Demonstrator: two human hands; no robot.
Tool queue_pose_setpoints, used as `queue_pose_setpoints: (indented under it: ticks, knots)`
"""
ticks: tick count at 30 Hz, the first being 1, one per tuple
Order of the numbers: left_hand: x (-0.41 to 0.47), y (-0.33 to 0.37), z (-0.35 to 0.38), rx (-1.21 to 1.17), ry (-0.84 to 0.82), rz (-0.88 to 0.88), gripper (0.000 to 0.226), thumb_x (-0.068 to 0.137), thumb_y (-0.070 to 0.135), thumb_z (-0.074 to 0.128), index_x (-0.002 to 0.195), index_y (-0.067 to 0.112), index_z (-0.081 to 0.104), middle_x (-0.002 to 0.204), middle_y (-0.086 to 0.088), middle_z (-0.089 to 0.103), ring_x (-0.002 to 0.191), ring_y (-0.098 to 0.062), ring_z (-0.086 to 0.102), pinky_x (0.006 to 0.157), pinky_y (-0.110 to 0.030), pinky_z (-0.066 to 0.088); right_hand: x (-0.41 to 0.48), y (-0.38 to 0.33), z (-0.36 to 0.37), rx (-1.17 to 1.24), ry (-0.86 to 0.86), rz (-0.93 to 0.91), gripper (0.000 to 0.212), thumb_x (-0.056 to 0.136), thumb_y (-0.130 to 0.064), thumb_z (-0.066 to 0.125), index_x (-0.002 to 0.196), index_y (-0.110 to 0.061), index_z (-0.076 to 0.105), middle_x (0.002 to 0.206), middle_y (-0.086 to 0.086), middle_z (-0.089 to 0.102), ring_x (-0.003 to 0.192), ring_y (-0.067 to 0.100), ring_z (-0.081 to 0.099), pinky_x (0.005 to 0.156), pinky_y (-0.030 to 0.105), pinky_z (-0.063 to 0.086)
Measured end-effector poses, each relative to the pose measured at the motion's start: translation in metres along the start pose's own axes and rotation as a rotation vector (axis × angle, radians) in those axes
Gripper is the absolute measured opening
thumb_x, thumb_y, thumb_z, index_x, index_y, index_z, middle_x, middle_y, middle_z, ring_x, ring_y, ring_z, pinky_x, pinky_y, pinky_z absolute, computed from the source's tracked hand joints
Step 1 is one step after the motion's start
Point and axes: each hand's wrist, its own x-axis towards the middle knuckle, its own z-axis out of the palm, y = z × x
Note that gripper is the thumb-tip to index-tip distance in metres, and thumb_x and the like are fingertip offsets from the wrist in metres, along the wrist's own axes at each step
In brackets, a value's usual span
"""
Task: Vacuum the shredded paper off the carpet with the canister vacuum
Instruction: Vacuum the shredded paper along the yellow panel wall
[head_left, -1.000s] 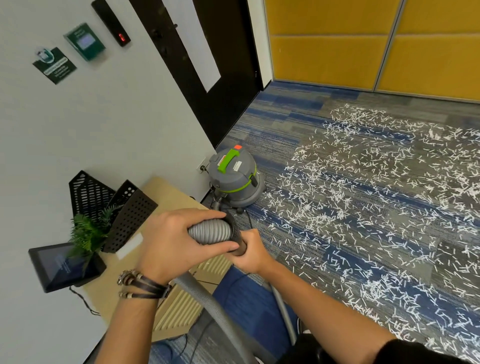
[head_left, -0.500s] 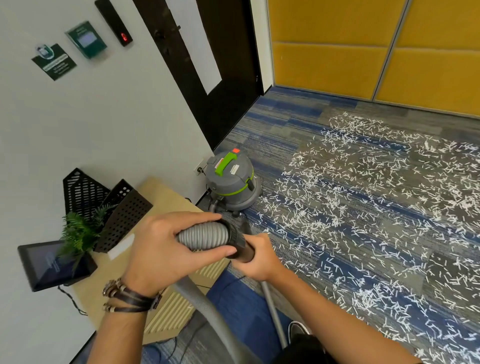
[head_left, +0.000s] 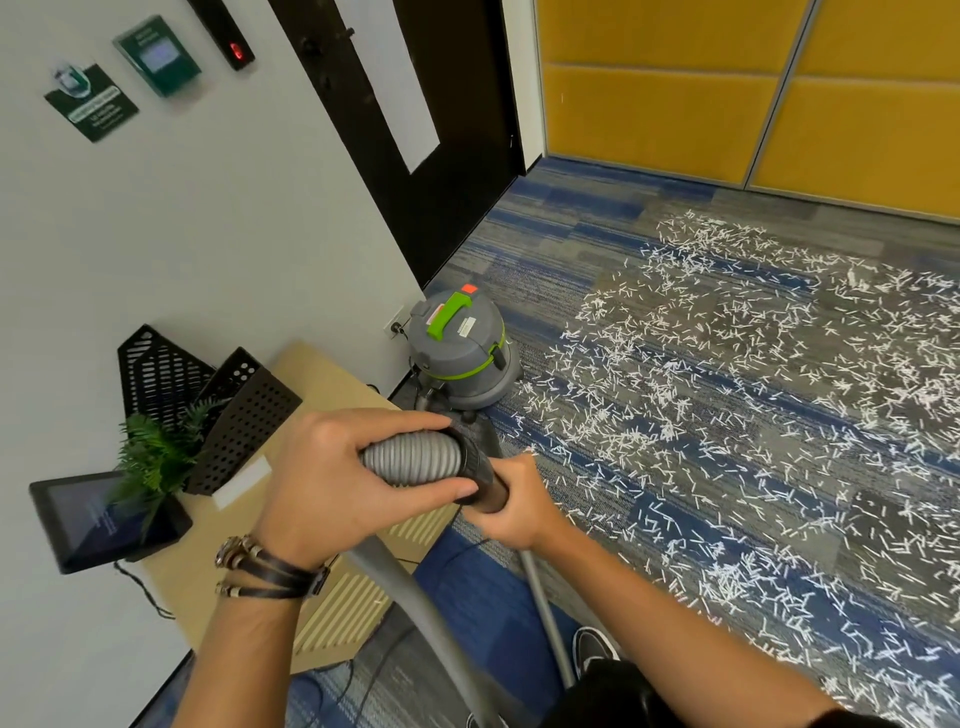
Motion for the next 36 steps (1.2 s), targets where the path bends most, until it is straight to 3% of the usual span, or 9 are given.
queue_pose_setpoints:
  ticks: [4,10,15,18,24,27,31,36]
  knots:
    - [-0.006,0.010,-0.008,-0.044,0.002,0.037,0.056,0.064,0.065,0.089,0.105,0.027,0.083,0.099,0.020,0.078,0.089,0.004,0.075,0.078,-0.031,0.063,-0.019,-0.011,0.000,0.033,0.001,0.013,0.035,0.073,-0.010,0.071,0.062,-0.027,0.042,0.053,-0.003,0.040,0.050,0.007,0.033,0.047,0.029,0.026]
    - [-0.006,0.022,-0.023,-0.003,0.084,0.113,0.055,0.067,0.063,0.089,0.107,0.025,0.083,0.100,0.014,0.079,0.091,0.000,0.076,0.080,-0.036,0.063,-0.016,-0.037,-0.010,-0.004,0.065,-0.086,0.040,0.063,-0.004,0.071,0.069,-0.037,0.048,0.055,-0.006,0.039,0.047,0.006,0.030,0.049,0.018,0.026]
    - [-0.009,0.013,-0.013,0.003,0.005,0.070,0.056,0.066,0.071,0.086,0.107,0.033,0.083,0.101,0.021,0.079,0.093,0.001,0.075,0.082,-0.038,0.063,-0.018,-0.031,-0.007,-0.012,0.083,-0.049,0.037,0.069,-0.016,0.069,0.063,-0.044,0.046,0.053,-0.017,0.039,0.048,0.002,0.030,0.050,0.016,0.025]
    - [-0.015,0.004,-0.008,-0.051,-0.034,0.013,0.058,0.063,0.073,0.086,0.106,0.035,0.083,0.099,0.021,0.079,0.091,0.001,0.075,0.081,-0.040,0.063,-0.024,-0.024,-0.004,-0.038,0.043,-0.003,0.041,0.069,-0.012,0.071,0.063,-0.046,0.048,0.052,-0.016,0.039,0.049,0.001,0.033,0.050,0.018,0.027]
    - [-0.016,0.013,-0.011,-0.053,-0.022,0.079,0.055,0.062,0.070,0.089,0.104,0.036,0.083,0.097,0.023,0.079,0.089,0.002,0.075,0.080,-0.038,0.063,-0.040,-0.025,0.002,0.012,0.046,0.030,0.030,0.066,-0.008,0.069,0.060,-0.026,0.047,0.053,-0.006,0.037,0.051,0.005,0.031,0.049,0.024,0.026]
    - [-0.013,0.016,-0.011,-0.044,0.027,0.103,0.056,0.064,0.070,0.087,0.105,0.034,0.084,0.097,0.022,0.078,0.089,0.004,0.075,0.079,-0.036,0.063,-0.034,-0.031,-0.006,-0.004,0.063,0.014,0.044,0.064,-0.002,0.068,0.057,-0.038,0.044,0.052,-0.013,0.034,0.050,0.002,0.027,0.048,0.021,0.024]
    - [-0.008,0.014,-0.013,-0.029,0.095,0.129,0.056,0.067,0.067,0.088,0.107,0.029,0.083,0.100,0.019,0.078,0.090,0.003,0.074,0.081,-0.033,0.063,-0.021,-0.037,-0.015,-0.033,0.088,-0.028,0.048,0.064,-0.004,0.070,0.062,-0.047,0.048,0.052,-0.011,0.037,0.048,0.004,0.029,0.049,0.019,0.027]
    - [-0.006,0.007,0.005,0.035,-0.009,0.067,0.056,0.065,0.076,0.082,0.108,0.040,0.081,0.098,0.036,0.071,0.091,0.013,0.069,0.082,-0.022,0.057,-0.016,-0.026,-0.018,-0.034,0.077,0.014,0.040,0.070,-0.013,0.070,0.065,-0.048,0.050,0.052,-0.020,0.043,0.048,-0.001,0.033,0.051,0.015,0.027]
